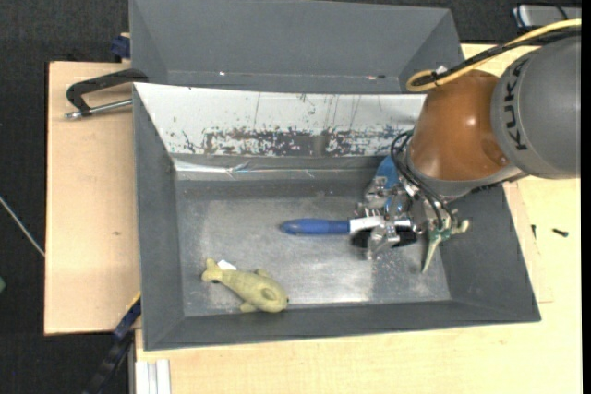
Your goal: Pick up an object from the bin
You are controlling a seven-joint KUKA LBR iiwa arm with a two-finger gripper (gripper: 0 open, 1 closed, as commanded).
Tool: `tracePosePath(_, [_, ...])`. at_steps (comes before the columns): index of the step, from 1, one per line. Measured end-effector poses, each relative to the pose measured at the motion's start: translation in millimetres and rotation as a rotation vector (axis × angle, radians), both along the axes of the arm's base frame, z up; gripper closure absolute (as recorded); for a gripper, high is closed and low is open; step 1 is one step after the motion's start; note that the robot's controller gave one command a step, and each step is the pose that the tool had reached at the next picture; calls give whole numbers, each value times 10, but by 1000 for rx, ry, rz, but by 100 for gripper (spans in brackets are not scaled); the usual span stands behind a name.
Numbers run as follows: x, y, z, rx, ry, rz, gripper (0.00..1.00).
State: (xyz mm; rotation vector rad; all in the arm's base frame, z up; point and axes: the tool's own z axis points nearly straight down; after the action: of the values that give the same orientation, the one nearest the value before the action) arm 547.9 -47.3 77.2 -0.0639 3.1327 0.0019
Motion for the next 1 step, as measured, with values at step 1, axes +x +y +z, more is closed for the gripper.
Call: tracePosePath(1, [16, 2, 310, -1, 1, -1, 100])
